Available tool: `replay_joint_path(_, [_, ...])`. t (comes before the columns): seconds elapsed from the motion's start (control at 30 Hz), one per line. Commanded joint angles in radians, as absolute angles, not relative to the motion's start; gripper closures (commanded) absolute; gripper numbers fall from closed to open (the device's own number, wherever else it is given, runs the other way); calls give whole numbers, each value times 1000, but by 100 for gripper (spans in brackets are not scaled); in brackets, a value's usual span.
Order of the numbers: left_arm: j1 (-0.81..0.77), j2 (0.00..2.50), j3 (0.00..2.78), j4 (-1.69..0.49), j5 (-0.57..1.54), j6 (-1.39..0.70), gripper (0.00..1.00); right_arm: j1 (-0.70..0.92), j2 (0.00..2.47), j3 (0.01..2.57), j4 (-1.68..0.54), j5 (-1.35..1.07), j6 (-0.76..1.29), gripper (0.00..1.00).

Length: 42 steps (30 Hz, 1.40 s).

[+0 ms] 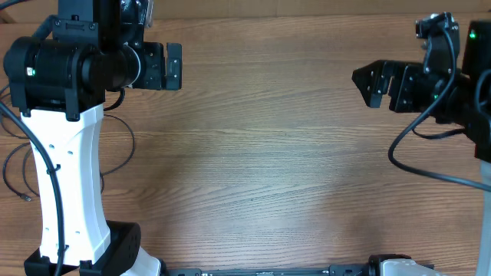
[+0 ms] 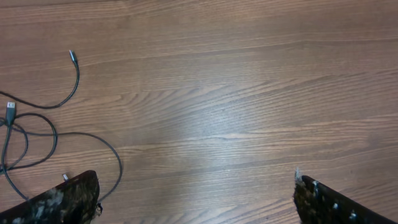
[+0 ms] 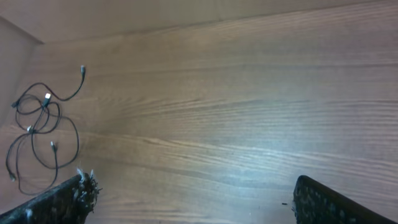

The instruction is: Untangle cables

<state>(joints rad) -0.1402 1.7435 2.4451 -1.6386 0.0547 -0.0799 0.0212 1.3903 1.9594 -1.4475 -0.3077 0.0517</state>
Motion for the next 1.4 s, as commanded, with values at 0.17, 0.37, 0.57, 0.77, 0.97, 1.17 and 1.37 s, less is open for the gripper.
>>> replay_joint_path(0.17, [-144, 1743, 2453, -1638, 41, -101, 0, 18, 1405, 1976, -1479, -304, 44, 0])
replay_joint_path(0.37, [-145, 1743, 2453, -1638, 41, -101, 0, 18, 1405, 1976, -1480, -305, 44, 0])
replay_joint_path(0.57, [-144, 1743, 2453, -1638, 41, -101, 0, 18, 1405, 1974, -1479, -279, 43, 0])
replay_joint_path(0.77, [-145, 1743, 2453, -1638, 41, -101, 0, 46, 1293, 1777, -1095, -273, 43, 0])
replay_joint_path(0.97, [-144, 1743, 2453, -1638, 41, -101, 0, 52, 1095, 1433, -720, -270, 43, 0])
replay_joint_path(1.17, [-144, 1743, 2453, -1638, 41, -101, 0, 52, 878, 1057, -297, -263, 43, 0])
replay_joint_path(1.37, [-145, 1743, 2453, -1638, 41, -101, 0, 52, 627, 704, -122, -197, 43, 0])
